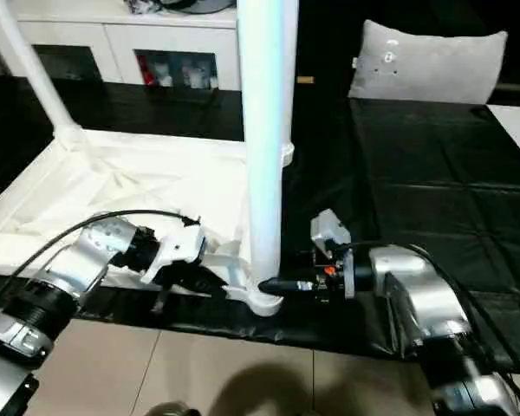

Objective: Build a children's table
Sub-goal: Rotate leg to tighten

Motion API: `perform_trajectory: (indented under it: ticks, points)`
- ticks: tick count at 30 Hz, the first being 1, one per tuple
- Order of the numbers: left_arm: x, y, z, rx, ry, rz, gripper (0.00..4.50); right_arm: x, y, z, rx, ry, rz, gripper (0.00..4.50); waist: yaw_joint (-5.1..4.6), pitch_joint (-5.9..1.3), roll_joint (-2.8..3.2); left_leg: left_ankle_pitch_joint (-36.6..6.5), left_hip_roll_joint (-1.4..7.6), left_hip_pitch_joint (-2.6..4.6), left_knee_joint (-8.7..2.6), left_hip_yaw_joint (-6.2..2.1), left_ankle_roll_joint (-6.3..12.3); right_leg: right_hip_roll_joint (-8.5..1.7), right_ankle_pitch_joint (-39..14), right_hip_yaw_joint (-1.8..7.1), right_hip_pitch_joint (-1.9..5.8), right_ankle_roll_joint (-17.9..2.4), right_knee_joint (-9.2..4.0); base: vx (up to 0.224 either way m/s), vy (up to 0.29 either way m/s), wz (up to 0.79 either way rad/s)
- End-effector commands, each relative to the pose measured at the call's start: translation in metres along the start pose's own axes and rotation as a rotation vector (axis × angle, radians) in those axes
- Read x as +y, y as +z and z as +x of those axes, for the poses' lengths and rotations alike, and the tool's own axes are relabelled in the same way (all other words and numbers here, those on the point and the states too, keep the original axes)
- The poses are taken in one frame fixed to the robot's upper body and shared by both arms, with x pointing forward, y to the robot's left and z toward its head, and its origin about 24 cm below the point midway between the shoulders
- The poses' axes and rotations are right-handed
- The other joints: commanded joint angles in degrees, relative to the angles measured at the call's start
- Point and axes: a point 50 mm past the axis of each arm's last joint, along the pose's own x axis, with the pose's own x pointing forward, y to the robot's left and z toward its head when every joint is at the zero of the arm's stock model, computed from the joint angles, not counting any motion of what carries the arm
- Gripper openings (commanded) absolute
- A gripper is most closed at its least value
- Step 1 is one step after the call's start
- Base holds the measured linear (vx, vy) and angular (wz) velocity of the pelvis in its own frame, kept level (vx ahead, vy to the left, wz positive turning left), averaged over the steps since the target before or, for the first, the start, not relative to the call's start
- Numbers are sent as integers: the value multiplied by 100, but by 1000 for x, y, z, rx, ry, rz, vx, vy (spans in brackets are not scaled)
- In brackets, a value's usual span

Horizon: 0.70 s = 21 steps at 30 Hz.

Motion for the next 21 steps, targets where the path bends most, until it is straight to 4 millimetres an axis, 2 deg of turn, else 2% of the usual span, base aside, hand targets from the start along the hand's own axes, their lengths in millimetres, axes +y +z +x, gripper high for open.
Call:
perform_trajectory:
  ticks: [1,3,4,5,6,10,11,14,16,17,20,21]
  points:
    - [9,10,3,-29,127,-18,0,10,8,18,-78,64,28,187,-20,-404,-78,-1015,195,23,-418,-30,292,-297,-1657,234,349,-1136,-439,0,0,0]
    - [11,13,8,-53,167,-59,0,10,6,22,-74,22,33,187,-44,-383,-70,-1171,184,24,-437,-40,201,-303,-2011,224,344,-1012,-476,0,0,0]
    - [12,18,15,-81,205,-106,0,8,4,29,-70,-36,46,187,-94,-360,-68,-1293,171,28,-452,-43,141,-300,-2360,219,341,-898,-528,0,0,0]
    - [13,20,18,-85,221,-115,0,7,4,31,-71,-58,51,187,-96,-358,-55,-1334,162,34,-450,-53,121,-305,-2492,209,333,-859,-541,0,0,0]
    - [14,20,20,-85,233,-123,0,7,4,33,-73,-68,53,187,-120,-361,-66,-1353,142,22,-455,-65,115,-313,-2687,198,353,-746,-572,0,0,0]
    - [22,25,36,-79,344,-201,0,-4,2,48,-61,-251,65,187,-251,-362,-85,-1218,110,-29,-450,-68,122,-278,-2620,189,352,-646,-576,0,0,0]
    - [24,26,38,-76,364,-214,0,-6,2,51,-58,-289,67,187,-274,-369,-88,-1233,93,1,-436,-66,127,-283,-2727,180,345,-610,-602,0,0,0]
    - [31,31,44,-75,453,-248,0,-19,3,59,-73,-461,98,187,-361,-362,-61,-1230,68,-14,-431,-60,159,-261,-2867,173,323,-551,-636,0,0,0]
    - [39,37,47,-81,531,-267,0,-31,5,67,-97,-615,145,187,-382,-386,-42,-1225,61,-2,-431,-77,130,-264,-2810,157,328,-556,-636,0,0,0]
    - [42,40,48,-88,561,-272,0,-36,5,71,-105,-688,179,187,-394,-389,-12,-1211,70,-3,-437,-79,123,-256,-2702,169,316,-585,-621,0,0,0]
    - [46,45,49,-98,609,-266,0,-42,7,80,-131,-778,215,187,-447,-410,6,-1216,77,-25,-446,-92,137,-255,-2200,174,345,-764,-575,0,0,0]
    - [47,47,50,-98,617,-258,0,-43,9,83,-145,-789,210,222,-442,-421,12,-1186,81,-24,-443,-85,153,-254,-2050,177,350,-809,-564,0,0,0]
